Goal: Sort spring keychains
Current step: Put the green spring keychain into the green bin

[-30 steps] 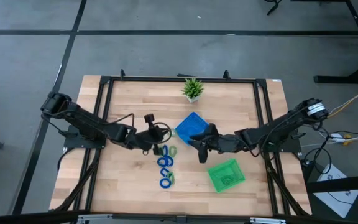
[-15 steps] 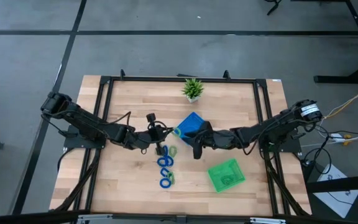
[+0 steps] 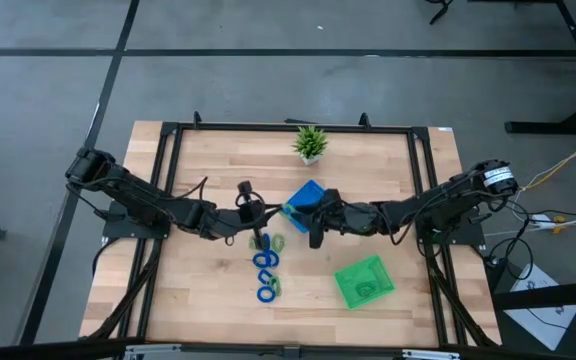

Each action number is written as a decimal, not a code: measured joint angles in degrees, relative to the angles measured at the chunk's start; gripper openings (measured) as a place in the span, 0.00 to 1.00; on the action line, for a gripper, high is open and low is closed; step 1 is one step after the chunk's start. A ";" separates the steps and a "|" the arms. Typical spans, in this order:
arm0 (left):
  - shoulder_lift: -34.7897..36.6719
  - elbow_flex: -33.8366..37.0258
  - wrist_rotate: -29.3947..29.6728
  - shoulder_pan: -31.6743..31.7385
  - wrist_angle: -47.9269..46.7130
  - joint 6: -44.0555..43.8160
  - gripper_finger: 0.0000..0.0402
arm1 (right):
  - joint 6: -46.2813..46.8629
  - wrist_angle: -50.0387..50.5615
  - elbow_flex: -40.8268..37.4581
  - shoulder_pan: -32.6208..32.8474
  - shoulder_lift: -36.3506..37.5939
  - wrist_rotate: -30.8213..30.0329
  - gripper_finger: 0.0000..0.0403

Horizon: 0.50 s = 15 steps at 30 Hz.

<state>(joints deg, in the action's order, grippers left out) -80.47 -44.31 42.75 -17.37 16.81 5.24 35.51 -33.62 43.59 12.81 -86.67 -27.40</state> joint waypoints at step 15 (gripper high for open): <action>0.00 0.00 -4.83 0.97 2.74 0.04 0.06 | -4.80 0.04 0.00 -0.41 0.00 -0.02 0.14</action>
<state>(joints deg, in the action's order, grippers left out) -80.47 -44.31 37.91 -16.39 19.55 5.28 30.70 -33.58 43.59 12.40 -86.67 -27.41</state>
